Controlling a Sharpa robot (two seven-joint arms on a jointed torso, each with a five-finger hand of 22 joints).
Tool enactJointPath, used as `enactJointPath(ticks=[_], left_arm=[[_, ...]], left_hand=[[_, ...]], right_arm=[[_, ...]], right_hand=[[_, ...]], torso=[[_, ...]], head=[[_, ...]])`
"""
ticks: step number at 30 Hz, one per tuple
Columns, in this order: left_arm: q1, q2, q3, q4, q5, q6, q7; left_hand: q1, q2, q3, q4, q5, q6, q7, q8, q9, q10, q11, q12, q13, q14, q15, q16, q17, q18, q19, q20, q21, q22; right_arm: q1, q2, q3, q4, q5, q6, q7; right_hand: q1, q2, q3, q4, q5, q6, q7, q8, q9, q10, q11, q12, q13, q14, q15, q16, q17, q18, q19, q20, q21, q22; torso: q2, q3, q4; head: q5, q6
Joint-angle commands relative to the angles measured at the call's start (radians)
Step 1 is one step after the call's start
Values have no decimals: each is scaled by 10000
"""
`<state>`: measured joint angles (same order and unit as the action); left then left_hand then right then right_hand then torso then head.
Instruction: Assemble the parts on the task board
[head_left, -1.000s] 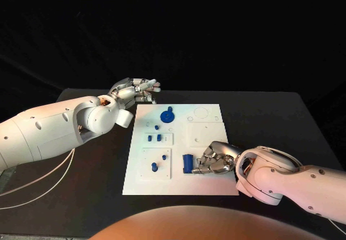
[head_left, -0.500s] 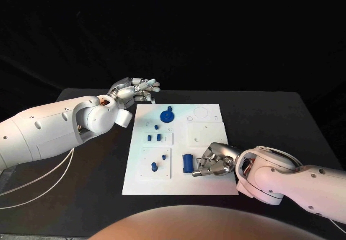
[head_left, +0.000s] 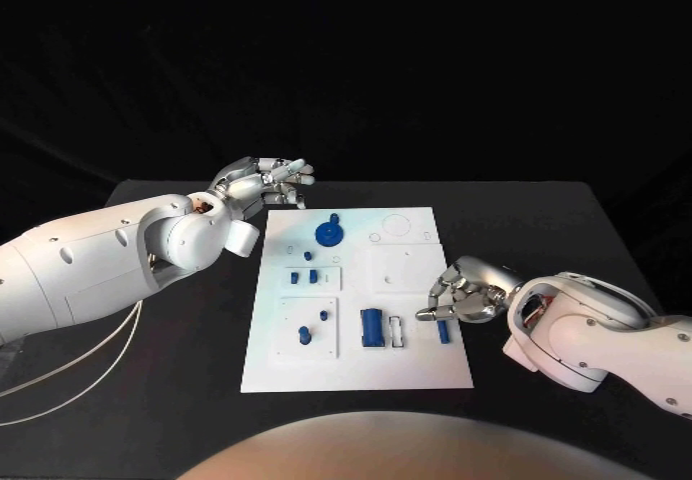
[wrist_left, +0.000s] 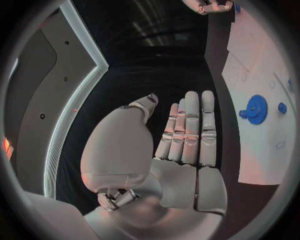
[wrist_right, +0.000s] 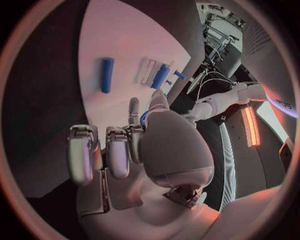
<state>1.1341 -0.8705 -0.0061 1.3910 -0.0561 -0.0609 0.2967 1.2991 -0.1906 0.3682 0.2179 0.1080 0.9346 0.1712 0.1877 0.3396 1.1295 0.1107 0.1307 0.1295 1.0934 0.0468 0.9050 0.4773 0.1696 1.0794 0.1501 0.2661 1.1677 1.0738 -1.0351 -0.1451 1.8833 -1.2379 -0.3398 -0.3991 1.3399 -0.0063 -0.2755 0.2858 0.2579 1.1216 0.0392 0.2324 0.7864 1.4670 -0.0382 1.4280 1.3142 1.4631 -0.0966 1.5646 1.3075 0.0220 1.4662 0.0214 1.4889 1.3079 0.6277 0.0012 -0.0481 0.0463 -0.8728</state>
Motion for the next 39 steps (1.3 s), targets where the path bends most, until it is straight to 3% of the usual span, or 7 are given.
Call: enactJointPath(ticks=[1,4,10,23,39], left_arm=[[7,-6,7,64,48,110,77],[6,-33,7,79,48,106,82],[4,-56,6,82,48,116,87],[3,-88,5,78,48,150,53],[4,-113,4,97,48,185,42]], left_hand=[[2,76,-36,1,55,-69,-24,62,12,-84,18,41,12,-90,-6,-37,-1,93,80,14,-57,-15],[2,76,-36,1,55,-69,-24,62,12,-84,18,41,12,-90,-6,-37,-1,93,80,14,-57,-15],[8,76,-45,2,58,-70,-25,64,13,-85,18,43,14,-90,-6,-36,-1,93,83,14,-62,-16],[18,82,-61,8,63,-71,-25,67,14,-87,17,46,17,-91,-7,-35,-1,93,88,14,-71,-19],[26,86,-75,14,66,-72,-25,70,15,-88,17,48,20,-92,-7,-35,0,93,92,13,-79,-22]], right_arm=[[5,-267,-25,-11,-735,-692,42],[-172,-620,-36,35,-1346,-959,-39],[-590,-902,-44,152,-2137,-1166,-247],[-1086,-561,-45,88,-2841,-1068,-550],[-1436,2,-43,-340,-3223,-843,-756]], right_hand=[[294,122,-164,24,77,-142,36,-179,-138,59,100,-619,1118,1077,105,62,2633,-25,655,31,-32,2368],[377,126,-290,25,118,-222,96,-312,-245,16,150,-720,1050,1077,146,62,2633,-24,652,65,-39,2367],[394,106,-352,26,136,-215,108,-339,-275,10,164,-738,1038,1073,159,54,2614,-23,649,78,-46,2364],[330,128,-523,47,106,-135,118,-382,-348,93,176,-595,1138,1075,174,58,2622,-26,657,102,-29,2370],[600,247,-616,-2,196,-112,114,-495,-489,119,174,-556,1168,1077,177,62,2633,-29,665,115,-15,2375]], torso=[[-3,-22,-16],[-18,-12,-74],[-38,-2,-127],[-18,-5,-104],[-29,-3,-116]], head=[[-105,2],[-118,2],[-85,2],[-55,2],[-19,2]])
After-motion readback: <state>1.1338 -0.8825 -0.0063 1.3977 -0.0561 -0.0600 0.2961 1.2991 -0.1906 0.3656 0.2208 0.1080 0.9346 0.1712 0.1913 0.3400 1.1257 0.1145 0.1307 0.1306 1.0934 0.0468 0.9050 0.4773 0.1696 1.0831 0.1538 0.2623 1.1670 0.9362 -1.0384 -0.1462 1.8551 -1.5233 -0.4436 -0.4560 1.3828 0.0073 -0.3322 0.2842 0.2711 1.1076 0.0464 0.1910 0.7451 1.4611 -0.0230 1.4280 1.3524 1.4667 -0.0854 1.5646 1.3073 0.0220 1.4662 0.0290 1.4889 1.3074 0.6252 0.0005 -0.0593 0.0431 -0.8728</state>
